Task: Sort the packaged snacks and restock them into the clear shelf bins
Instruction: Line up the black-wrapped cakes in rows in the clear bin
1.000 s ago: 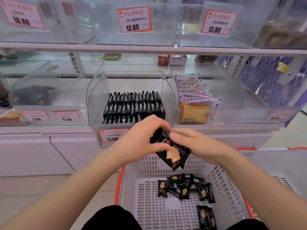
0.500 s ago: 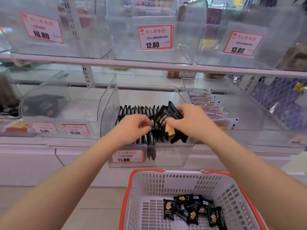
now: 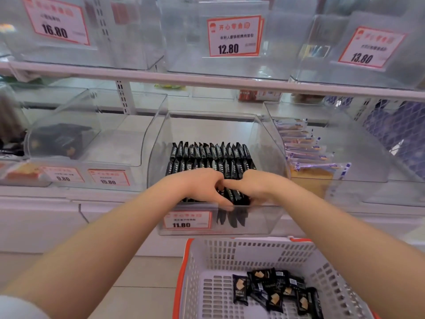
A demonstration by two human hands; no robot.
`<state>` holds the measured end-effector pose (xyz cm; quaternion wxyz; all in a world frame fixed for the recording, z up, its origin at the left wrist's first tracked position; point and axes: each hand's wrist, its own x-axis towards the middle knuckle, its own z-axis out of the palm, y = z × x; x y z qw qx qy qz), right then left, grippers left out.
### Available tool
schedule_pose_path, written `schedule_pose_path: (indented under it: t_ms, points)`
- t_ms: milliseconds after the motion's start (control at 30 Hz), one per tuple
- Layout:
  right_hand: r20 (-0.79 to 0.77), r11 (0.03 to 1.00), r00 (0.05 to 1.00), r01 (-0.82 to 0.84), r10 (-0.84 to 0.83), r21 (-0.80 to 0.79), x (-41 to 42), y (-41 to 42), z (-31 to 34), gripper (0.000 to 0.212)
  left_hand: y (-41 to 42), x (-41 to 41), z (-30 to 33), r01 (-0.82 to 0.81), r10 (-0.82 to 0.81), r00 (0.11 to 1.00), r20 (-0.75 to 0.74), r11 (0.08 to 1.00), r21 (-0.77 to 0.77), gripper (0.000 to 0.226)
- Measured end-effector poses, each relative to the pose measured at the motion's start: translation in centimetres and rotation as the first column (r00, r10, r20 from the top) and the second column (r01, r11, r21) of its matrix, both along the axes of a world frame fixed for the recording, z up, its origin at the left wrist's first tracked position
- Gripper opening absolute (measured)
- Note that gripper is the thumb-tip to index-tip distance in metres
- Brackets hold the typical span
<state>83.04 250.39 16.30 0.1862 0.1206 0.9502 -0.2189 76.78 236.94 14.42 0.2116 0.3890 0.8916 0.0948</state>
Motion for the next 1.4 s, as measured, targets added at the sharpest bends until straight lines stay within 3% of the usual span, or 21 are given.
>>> schedule_pose_path:
  t_ms: [100,200,367,567,667,767,833,933,1033,1133,1267,1333,1400]
  points:
    - [0.031,0.994,0.999,-0.038,0.041,-0.101,1.1,1.2,0.0,0.038,0.3,0.2,0.0,-0.044,0.044,0.999,0.022,0.999,-0.011,0.069]
    - [0.084,0.981,0.992,-0.08,0.096,-0.176,1.4,1.4,-0.1,0.022,0.8,0.5,-0.2,-0.026,0.023,0.997,-0.067,0.998,-0.051,0.072]
    - [0.053,0.97,0.979,-0.203,0.198,0.136,1.0,0.6,-0.1,0.042,1.1,0.5,-0.5,-0.033,0.028,0.988,-0.149,0.999,-0.026,0.059]
    - [0.125,0.974,0.97,-0.216,0.207,0.061,0.8,0.8,0.5,0.036,0.9,0.2,-0.7,0.002,-0.006,0.982,-0.188,1.0,-0.021,0.056]
    - [0.102,0.95,0.965,-0.257,0.243,0.175,0.4,0.7,0.2,0.038,0.9,0.1,-0.6,0.005,-0.007,0.988,-0.154,1.0,-0.016,0.064]
    - [-0.016,0.927,0.97,-0.227,0.243,0.297,-0.1,0.7,-0.1,0.039,0.8,0.1,-0.6,0.005,-0.008,0.991,-0.135,1.0,-0.022,0.068]
    - [-0.076,0.931,0.969,-0.203,0.236,0.304,0.0,0.7,-0.6,0.033,0.7,0.1,-0.7,0.01,-0.015,0.991,-0.137,0.999,-0.036,0.067]
    - [-0.089,0.923,0.959,-0.23,0.268,0.308,0.4,0.7,-1.0,0.044,0.6,0.1,-0.3,0.015,-0.02,0.995,-0.093,0.999,-0.052,0.066]
    - [-0.081,0.929,0.957,-0.248,0.279,0.275,1.0,1.0,0.1,0.048,0.4,0.6,1.1,0.026,-0.033,0.995,-0.095,0.997,-0.073,0.057]
    - [-0.238,0.946,0.925,-0.249,0.296,0.209,2.9,1.2,2.3,0.039,0.1,2.2,3.1,0.078,-0.08,0.972,-0.222,0.997,-0.017,0.044]
    - [-0.493,0.947,0.832,-0.316,0.252,-0.05,8.4,2.7,4.2,0.017,-0.5,6.8,4.4,0.204,-0.093,0.885,-0.457,0.958,0.2,0.026]
    - [-0.528,0.935,0.811,-0.344,0.25,-0.086,11.2,4.3,3.8,0.012,-0.5,9.3,4.3,0.235,-0.052,0.878,-0.475,0.912,0.336,0.017]
    - [-0.502,0.942,0.834,-0.32,0.231,-0.1,13.2,6.2,2.0,0.01,0.1,11.5,3.2,0.238,-0.068,0.903,-0.424,0.902,0.361,0.012]
